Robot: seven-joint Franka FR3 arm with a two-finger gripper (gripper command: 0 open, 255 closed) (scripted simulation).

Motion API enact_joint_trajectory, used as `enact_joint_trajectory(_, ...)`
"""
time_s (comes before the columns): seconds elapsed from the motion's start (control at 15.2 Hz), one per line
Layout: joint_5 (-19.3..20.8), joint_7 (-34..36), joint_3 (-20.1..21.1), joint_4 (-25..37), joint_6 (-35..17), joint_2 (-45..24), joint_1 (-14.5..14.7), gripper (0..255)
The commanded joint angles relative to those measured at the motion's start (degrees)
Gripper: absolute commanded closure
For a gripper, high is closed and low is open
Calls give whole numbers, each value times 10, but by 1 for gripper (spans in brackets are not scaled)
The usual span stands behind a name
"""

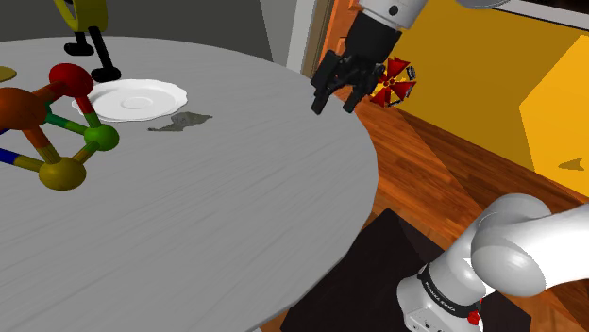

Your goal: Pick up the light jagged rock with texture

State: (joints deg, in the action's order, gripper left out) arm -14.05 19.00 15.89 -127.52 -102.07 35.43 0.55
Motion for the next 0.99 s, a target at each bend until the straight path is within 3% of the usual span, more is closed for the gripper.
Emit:
enact_joint_trajectory(0.0,-8,35,23,17,-11,-26,-1,0)
enact_joint_trajectory(0.46,-2,166,110,112,-52,-153,-13,0)
enact_joint_trajectory(0.92,69,316,189,246,-75,-317,-15,0)
